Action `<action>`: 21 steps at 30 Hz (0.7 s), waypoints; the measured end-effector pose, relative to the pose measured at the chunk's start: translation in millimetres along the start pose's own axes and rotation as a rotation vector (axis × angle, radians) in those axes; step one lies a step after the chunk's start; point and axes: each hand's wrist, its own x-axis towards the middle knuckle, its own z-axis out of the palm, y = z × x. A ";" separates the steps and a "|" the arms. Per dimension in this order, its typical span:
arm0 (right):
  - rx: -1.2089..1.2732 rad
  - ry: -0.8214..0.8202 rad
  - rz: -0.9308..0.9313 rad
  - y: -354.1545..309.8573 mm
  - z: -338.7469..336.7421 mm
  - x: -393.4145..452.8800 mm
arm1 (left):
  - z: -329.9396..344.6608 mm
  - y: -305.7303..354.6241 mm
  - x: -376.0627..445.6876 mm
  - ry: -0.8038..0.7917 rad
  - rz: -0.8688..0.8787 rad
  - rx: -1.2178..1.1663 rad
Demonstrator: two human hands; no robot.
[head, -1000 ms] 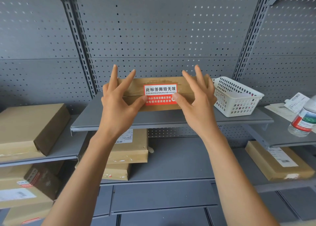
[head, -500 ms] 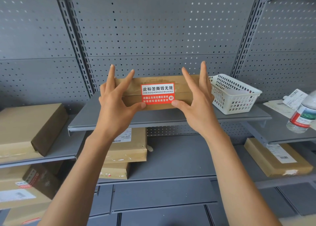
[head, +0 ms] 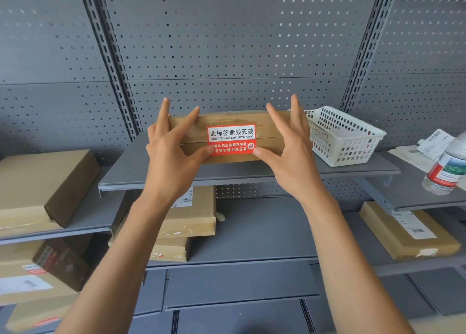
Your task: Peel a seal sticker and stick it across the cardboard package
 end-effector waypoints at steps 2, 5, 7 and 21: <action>-0.028 -0.016 -0.004 1.6 0.7 -2.4 | 1.2 -3.4 -1.1 -0.013 0.006 0.012; -0.059 -0.043 0.008 6.1 3.2 -5.0 | 6.8 -9.9 -4.5 -0.034 0.021 0.039; -0.074 -0.079 0.010 10.4 5.1 -6.2 | 12.1 -15.9 -6.7 -0.051 0.023 0.062; -0.024 -0.244 0.058 34.8 25.9 -12.9 | 37.7 -50.1 -10.4 -0.104 -0.023 0.058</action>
